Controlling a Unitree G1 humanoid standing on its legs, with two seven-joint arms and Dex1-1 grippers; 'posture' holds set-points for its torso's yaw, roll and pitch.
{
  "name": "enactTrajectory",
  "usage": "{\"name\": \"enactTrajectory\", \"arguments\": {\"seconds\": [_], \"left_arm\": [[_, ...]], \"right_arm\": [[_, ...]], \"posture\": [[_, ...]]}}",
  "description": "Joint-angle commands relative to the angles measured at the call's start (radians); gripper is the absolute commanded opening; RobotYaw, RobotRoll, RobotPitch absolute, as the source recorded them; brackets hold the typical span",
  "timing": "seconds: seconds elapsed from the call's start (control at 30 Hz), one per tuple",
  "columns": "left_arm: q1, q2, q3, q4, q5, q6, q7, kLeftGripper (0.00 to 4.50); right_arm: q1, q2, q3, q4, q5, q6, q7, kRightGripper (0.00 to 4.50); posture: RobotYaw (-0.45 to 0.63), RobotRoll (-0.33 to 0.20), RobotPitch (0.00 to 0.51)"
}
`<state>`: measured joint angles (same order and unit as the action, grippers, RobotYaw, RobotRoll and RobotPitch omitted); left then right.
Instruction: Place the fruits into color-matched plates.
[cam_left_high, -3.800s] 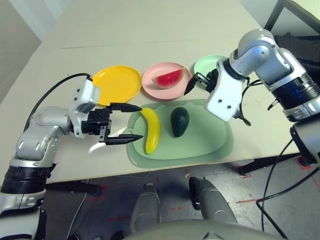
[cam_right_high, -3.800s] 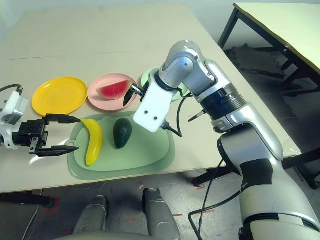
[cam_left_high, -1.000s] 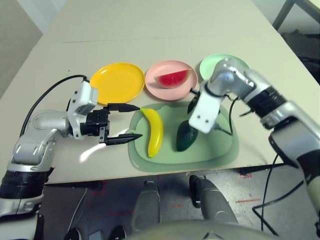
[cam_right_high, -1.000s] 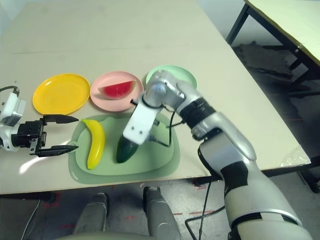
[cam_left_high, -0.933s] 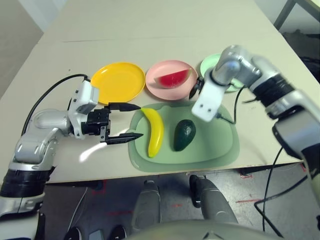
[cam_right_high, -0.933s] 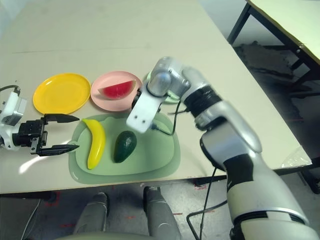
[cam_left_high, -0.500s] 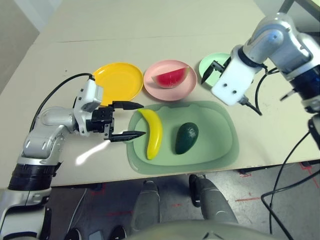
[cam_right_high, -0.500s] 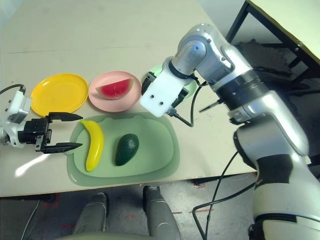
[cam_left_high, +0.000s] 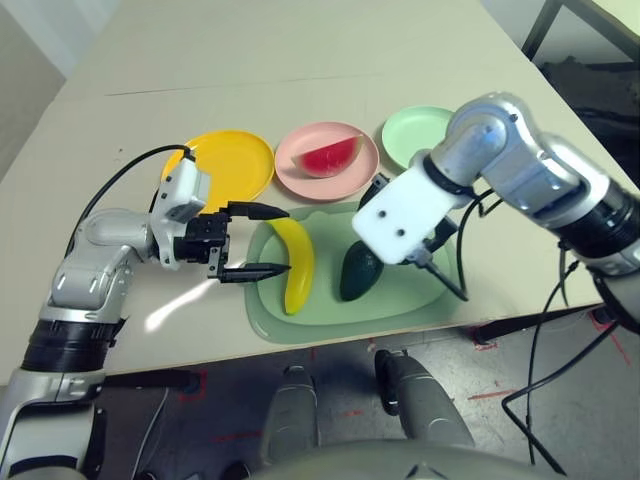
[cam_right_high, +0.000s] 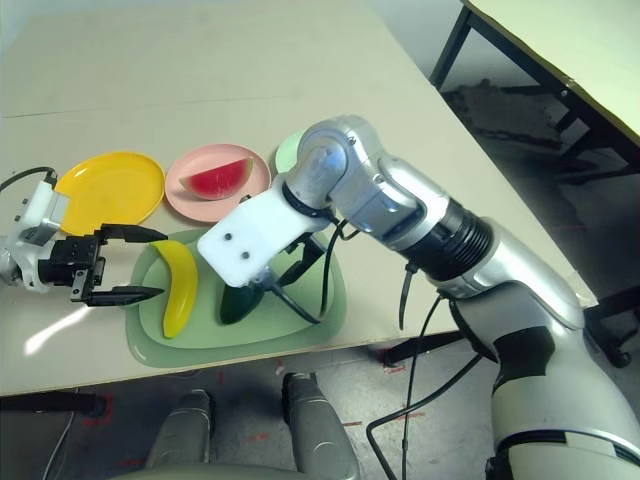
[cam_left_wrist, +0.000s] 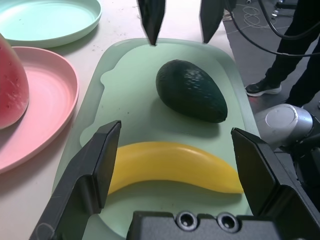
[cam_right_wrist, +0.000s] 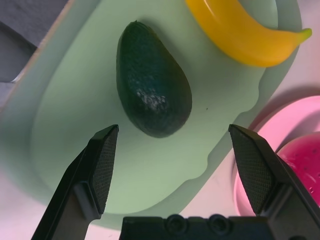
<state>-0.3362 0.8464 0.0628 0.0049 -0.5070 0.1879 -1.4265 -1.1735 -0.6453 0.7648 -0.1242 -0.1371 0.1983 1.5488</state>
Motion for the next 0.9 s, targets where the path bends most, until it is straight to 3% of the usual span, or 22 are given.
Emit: {"name": "enactTrajectory", "arguments": {"seconds": [0.03,0.37,0.9], "left_arm": [[0.016,0.017,0.004,-0.026,0.001,0.007,-0.008,4.5],[0.03,0.034,0.0,-0.036,0.011,-0.001,-0.015,4.5],[0.034,0.033,-0.004,-0.033,0.015,-0.01,-0.015,4.5]], "right_arm": [[0.015,0.029,-0.003,-0.027,-0.042,-0.009,0.001,4.45],[0.053,0.044,-0.006,-0.066,-0.058,-0.013,0.063,4.45],[0.095,0.1,-0.005,0.016,-0.123,-0.053,0.031,4.45]], "posture": [[-0.03,0.0,0.215],[-0.02,0.0,0.213],[-0.02,0.0,0.214]]}}
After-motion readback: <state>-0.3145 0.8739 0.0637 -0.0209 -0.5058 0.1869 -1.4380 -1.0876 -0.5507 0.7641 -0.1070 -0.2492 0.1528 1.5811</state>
